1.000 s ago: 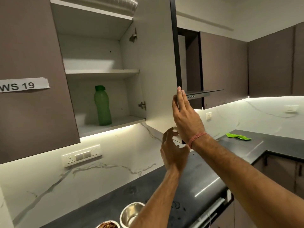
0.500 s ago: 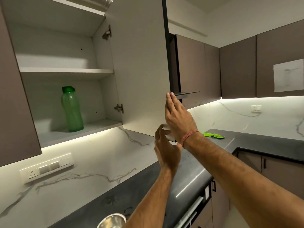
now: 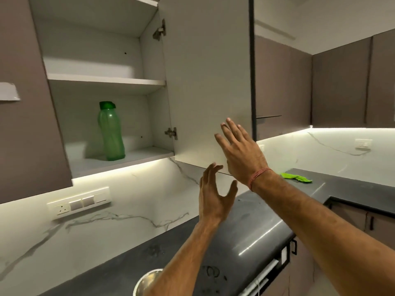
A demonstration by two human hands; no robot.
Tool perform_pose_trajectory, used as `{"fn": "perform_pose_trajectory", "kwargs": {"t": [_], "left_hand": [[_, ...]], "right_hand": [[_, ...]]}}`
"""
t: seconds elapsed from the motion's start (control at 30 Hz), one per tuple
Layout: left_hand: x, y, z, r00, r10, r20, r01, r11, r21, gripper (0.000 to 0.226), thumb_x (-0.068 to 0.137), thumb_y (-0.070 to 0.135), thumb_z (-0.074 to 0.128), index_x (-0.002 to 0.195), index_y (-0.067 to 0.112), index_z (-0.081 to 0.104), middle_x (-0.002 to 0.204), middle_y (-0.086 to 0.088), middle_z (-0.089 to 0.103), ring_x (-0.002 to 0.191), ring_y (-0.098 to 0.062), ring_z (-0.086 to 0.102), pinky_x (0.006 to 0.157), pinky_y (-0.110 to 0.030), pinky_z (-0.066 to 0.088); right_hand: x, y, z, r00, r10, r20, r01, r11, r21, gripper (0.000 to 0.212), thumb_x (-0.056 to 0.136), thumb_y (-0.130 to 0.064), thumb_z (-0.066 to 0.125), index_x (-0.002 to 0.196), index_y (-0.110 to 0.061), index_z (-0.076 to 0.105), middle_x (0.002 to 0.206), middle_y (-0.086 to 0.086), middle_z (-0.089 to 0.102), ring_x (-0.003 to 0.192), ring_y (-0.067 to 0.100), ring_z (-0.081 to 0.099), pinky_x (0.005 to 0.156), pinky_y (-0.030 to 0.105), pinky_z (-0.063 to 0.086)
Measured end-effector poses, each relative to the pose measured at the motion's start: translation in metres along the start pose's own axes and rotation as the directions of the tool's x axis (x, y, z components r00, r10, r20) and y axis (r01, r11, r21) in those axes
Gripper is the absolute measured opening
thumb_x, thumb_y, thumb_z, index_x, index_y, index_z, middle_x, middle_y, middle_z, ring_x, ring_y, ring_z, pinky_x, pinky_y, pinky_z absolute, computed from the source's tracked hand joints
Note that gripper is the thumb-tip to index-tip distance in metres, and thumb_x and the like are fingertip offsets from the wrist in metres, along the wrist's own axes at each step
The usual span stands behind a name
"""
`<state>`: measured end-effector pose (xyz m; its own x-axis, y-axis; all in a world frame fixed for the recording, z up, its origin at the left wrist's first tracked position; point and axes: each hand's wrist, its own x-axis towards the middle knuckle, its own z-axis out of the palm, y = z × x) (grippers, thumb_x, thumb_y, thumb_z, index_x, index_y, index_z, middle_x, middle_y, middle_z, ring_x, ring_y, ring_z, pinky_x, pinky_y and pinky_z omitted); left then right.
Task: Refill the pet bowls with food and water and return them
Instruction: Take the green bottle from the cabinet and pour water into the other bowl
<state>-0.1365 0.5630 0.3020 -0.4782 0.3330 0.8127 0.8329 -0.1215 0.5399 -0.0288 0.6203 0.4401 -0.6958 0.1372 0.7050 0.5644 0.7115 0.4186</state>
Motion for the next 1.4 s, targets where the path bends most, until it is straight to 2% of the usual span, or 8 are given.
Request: {"fn": "perform_pose_trajectory", "kwargs": {"t": [0.2,0.47,0.63,0.83,0.93,1.03,1.13,1.4], "left_hand": [[0.041,-0.063,-0.107,0.984,-0.054,-0.169,0.083,0.982,0.171,0.065,0.097,0.044,0.075,0.154,0.024,0.052,0.16,0.005,0.053,0.146,-0.008,0.046,0.118,-0.011,0.031],[0.118,-0.132,-0.236,0.924,-0.016,-0.383,0.15,0.935,0.323,0.054,0.09,0.029,0.079,0.141,0.023,0.062,0.143,0.004,0.062,0.123,-0.01,0.054,0.106,-0.038,0.053],[0.181,-0.181,-0.295,0.931,-0.095,-0.354,0.2,0.941,0.272,0.079,0.09,0.037,0.083,0.16,0.034,0.047,0.157,0.007,0.052,0.131,-0.012,0.053,0.108,-0.036,0.052],[0.26,-0.239,-0.318,0.882,-0.353,-0.31,0.43,0.874,0.227,0.136,0.071,0.043,0.098,0.173,0.039,0.008,0.177,0.001,0.029,0.158,-0.031,0.039,0.121,-0.06,0.045],[0.284,-0.267,-0.315,0.836,-0.503,-0.217,0.534,0.838,0.116,0.154,0.065,0.039,0.105,0.17,0.046,-0.008,0.17,-0.006,0.041,0.145,-0.036,0.054,0.113,-0.062,0.053],[0.293,-0.291,-0.309,0.834,-0.539,-0.115,0.549,0.832,0.082,0.143,0.056,0.054,0.103,0.164,0.046,0.011,0.144,0.0,0.064,0.122,-0.029,0.068,0.103,-0.056,0.061],[0.293,-0.302,-0.305,0.835,-0.546,-0.066,0.546,0.838,-0.015,0.116,0.061,0.046,0.104,0.156,0.033,0.04,0.134,0.005,0.069,0.121,-0.024,0.067,0.108,-0.053,0.058],[0.289,-0.297,-0.307,0.83,-0.54,-0.138,0.548,0.836,0.02,0.094,0.067,0.04,0.103,0.144,0.036,0.05,0.119,0.017,0.066,0.113,-0.016,0.065,0.096,-0.037,0.056]], "right_hand": [[0.052,-0.074,0.021,0.996,0.094,0.004,-0.089,0.923,0.375,0.086,0.101,-0.02,0.062,0.172,-0.019,0.012,0.18,0.013,0.001,0.166,0.032,-0.005,0.129,0.045,0.003],[0.125,-0.174,0.06,0.998,0.063,0.017,-0.061,0.806,0.589,0.093,0.099,-0.029,0.069,0.172,-0.021,0.012,0.18,0.011,0.008,0.166,0.032,0.009,0.128,0.049,0.032],[0.196,-0.235,0.082,0.999,0.033,0.031,-0.045,0.714,0.699,0.089,0.103,-0.032,0.064,0.172,-0.024,0.009,0.18,0.006,0.007,0.158,0.033,0.034,0.114,0.049,0.051],[0.278,-0.289,0.099,0.995,0.081,0.06,-0.091,0.468,0.879,0.075,0.112,-0.031,0.051,0.172,-0.022,0.008,0.177,0.006,0.022,0.147,0.03,0.051,0.118,0.047,0.044],[0.305,-0.309,0.107,0.989,0.113,0.093,-0.127,0.345,0.93,0.072,0.114,-0.038,0.046,0.172,-0.024,0.007,0.175,0.006,0.027,0.144,0.029,0.054,0.117,0.049,0.044],[0.329,-0.318,0.111,0.987,0.123,0.105,-0.135,0.273,0.953,0.074,0.113,-0.047,0.045,0.172,-0.025,0.006,0.173,0.009,0.034,0.144,0.032,0.054,0.117,0.051,0.044],[0.355,-0.319,0.106,0.987,0.136,0.082,-0.113,0.235,0.965,0.083,0.109,-0.055,0.05,0.172,-0.027,0.004,0.171,0.012,0.036,0.147,0.033,0.051,0.118,0.052,0.043],[0.432,-0.322,0.071,0.992,0.123,-0.004,-0.011,0.124,0.992,0.116,0.086,-0.067,0.078,0.172,-0.036,0.007,0.167,0.01,0.041,0.144,0.035,0.052,0.114,0.058,0.05]]}}
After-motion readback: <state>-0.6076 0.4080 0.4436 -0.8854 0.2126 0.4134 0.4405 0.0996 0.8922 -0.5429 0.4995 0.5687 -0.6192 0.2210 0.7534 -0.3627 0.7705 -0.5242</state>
